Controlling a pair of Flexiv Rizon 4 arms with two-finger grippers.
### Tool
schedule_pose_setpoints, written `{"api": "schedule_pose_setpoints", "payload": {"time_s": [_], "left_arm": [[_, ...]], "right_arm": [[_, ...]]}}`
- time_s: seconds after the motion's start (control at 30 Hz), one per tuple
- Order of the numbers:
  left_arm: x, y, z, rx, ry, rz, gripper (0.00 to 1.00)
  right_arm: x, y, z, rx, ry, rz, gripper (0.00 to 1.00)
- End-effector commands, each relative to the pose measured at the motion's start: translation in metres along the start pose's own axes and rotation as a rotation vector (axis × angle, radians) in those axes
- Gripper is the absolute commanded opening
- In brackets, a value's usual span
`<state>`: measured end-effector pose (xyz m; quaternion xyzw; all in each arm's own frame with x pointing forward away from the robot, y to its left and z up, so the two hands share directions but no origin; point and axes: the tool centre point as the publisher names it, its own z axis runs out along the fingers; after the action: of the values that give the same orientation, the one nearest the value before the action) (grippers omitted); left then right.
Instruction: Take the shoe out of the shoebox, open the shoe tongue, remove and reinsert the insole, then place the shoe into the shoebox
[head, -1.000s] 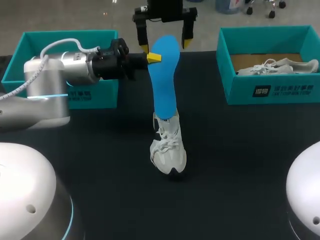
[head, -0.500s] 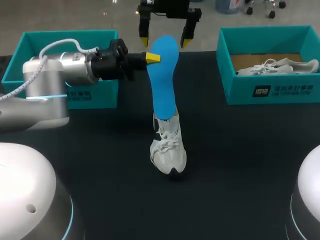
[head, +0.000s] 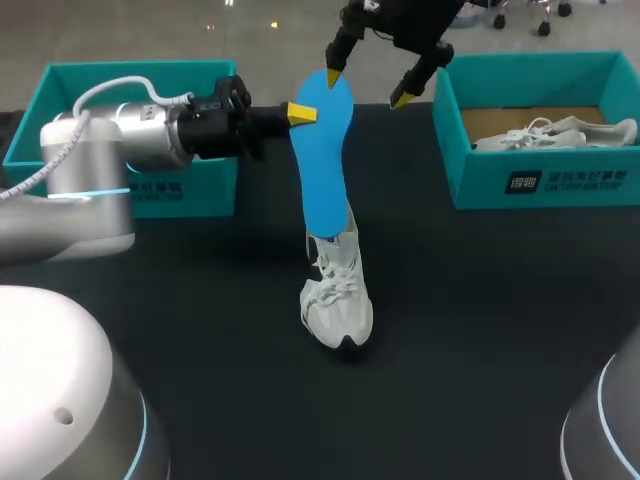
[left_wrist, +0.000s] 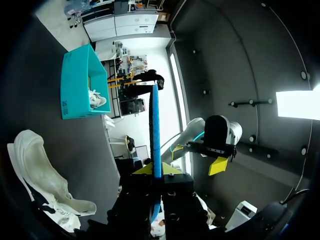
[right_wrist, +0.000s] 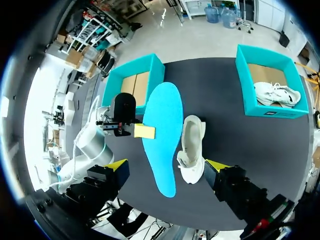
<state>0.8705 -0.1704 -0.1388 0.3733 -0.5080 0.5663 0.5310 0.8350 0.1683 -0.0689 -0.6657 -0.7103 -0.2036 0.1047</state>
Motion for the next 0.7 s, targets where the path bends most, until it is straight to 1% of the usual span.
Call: {"api": "schedule_pose_setpoints", "payload": {"time_s": [0.03, 0.17, 0.23, 0.3, 0.4, 0.5, 0.6, 0.63, 0.7], "left_arm": [[0.002, 0.001, -0.001, 0.005, -0.009, -0.001, 0.0], [0.002, 0.001, -0.001, 0.006, -0.012, -0.004, 0.0], [0.002, 0.0, 0.0, 0.005, -0.012, -0.005, 0.0], [0.001, -0.001, 0.0, 0.005, -0.014, -0.005, 0.0], [0.002, -0.001, 0.0, 0.004, -0.014, -0.005, 0.0], [0.001, -0.002, 0.0, 0.006, -0.015, -0.006, 0.0], [0.0, -0.002, 0.0, 0.007, -0.016, -0.007, 0.0], [0.0, -0.002, 0.0, 0.007, -0.015, -0.008, 0.0], [0.0, -0.002, 0.0, 0.008, -0.016, -0.009, 0.0]], "right_arm": [[-0.022, -0.003, -0.005, -0.059, 0.567, -0.063, 1.0], [-0.031, 0.002, -0.004, -0.06, 0.779, -0.116, 1.0], [-0.037, 0.002, -0.003, -0.074, 0.814, -0.11, 1.0], [-0.046, 0.003, -0.003, -0.088, 0.898, -0.075, 1.0], [-0.057, 0.003, -0.003, -0.11, 0.954, -0.037, 1.0], [-0.064, 0.004, -0.003, -0.117, 1.039, -0.003, 1.0], [-0.067, 0.006, -0.001, -0.109, 1.081, -0.005, 1.0], [-0.068, 0.007, -0.001, -0.118, 1.111, 0.0, 1.0], [-0.069, 0.008, -0.001, -0.122, 1.128, 0.002, 1.0]]}}
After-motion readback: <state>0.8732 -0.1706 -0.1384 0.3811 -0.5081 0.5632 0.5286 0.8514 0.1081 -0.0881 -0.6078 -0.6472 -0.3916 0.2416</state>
